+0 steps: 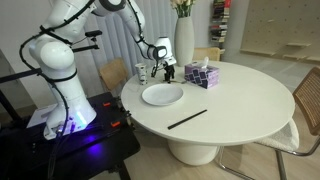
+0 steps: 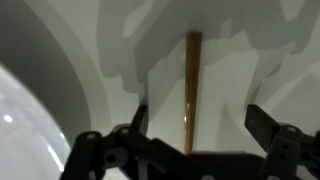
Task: Move the spoon to the side of the plate.
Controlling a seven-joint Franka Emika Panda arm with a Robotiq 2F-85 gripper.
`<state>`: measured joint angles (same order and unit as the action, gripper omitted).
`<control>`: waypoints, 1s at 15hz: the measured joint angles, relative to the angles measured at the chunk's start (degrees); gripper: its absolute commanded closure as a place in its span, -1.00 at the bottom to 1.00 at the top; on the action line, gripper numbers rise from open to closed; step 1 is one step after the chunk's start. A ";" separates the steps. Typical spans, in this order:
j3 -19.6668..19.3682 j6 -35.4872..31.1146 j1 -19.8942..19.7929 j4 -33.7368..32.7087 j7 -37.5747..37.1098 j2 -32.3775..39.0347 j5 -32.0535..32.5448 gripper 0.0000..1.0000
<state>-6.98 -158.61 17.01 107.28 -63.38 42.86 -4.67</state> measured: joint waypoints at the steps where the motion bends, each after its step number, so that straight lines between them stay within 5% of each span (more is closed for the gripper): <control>1: 0.00 0.00 -0.02 -0.40 0.00 0.21 -0.03 -1.00; 2: 0.00 0.00 -0.03 -0.84 0.00 0.45 -0.05 -0.92; 3: 0.00 0.00 -0.03 -1.24 0.00 0.65 -0.06 -0.45; 5: 0.00 0.00 -0.03 -1.78 0.00 0.88 -0.06 -0.39; 15: 0.80 1.24 -1.16 -2.43 0.43 0.26 -0.49 1.00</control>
<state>-6.17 -157.37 15.85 104.85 -62.95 43.12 -5.16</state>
